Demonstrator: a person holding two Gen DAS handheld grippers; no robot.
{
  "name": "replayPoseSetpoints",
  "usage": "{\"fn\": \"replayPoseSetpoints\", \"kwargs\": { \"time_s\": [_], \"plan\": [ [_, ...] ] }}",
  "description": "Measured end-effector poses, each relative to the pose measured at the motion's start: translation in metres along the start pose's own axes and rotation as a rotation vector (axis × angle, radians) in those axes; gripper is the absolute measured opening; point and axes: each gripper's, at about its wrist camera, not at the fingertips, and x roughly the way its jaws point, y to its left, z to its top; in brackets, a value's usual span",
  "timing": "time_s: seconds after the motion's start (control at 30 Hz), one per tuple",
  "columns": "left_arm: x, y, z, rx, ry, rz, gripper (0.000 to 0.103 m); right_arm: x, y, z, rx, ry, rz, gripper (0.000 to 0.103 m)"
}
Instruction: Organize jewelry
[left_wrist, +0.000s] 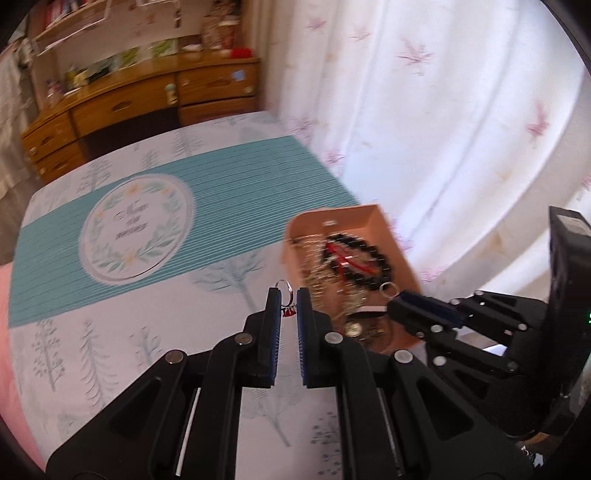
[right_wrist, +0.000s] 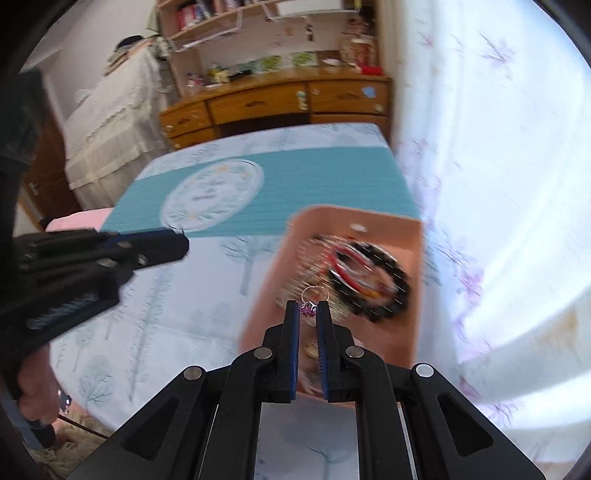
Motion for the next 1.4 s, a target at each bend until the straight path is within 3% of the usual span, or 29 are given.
{"fn": "replayPoseSetpoints", "kwargs": {
  "time_s": [0.17, 0.3, 0.5, 0.63, 0.7, 0.77, 0.8, 0.83, 1.13, 1.4],
  "plan": [
    [0.014, -0.023, -0.001, 0.060, -0.002, -0.109, 0.006, -0.003, -0.020, -0.014, 0.059, -0.003, -0.025, 0.009],
    [0.031, -0.031, -0.003, 0.070, 0.015, -0.147, 0.006, -0.003, -0.026, -0.023, 0.084, -0.003, -0.030, 0.009],
    [0.042, -0.029, -0.003, 0.086, 0.010, -0.140, 0.006, 0.002, -0.027, -0.024, 0.099, -0.010, -0.011, 0.009],
    [0.047, -0.025, -0.002, 0.086, 0.052, -0.137, 0.009, 0.012, -0.023, -0.020, 0.108, 0.019, 0.029, 0.010],
    [0.046, -0.025, -0.004, 0.099, 0.058, -0.130, 0.023, 0.015, -0.023, -0.020, 0.111, 0.027, 0.034, 0.012],
    [0.040, -0.024, -0.006, 0.099, 0.043, -0.134, 0.062, 0.014, -0.025, -0.022, 0.120, 0.025, 0.043, 0.021],
    [0.036, -0.024, -0.006, 0.093, 0.026, -0.130, 0.066, 0.013, -0.026, -0.023, 0.124, 0.019, 0.043, 0.025],
    [0.032, -0.024, -0.007, 0.090, 0.012, -0.123, 0.066, 0.011, -0.027, -0.025, 0.122, 0.014, 0.038, 0.029],
    [-0.006, -0.010, -0.024, 0.061, -0.004, 0.025, 0.066, -0.009, -0.016, -0.022, 0.110, 0.002, 0.022, 0.029],
    [-0.047, 0.014, -0.043, -0.064, -0.023, 0.183, 0.066, -0.038, 0.013, -0.007, 0.086, 0.004, 0.018, 0.033]
  ]
}}
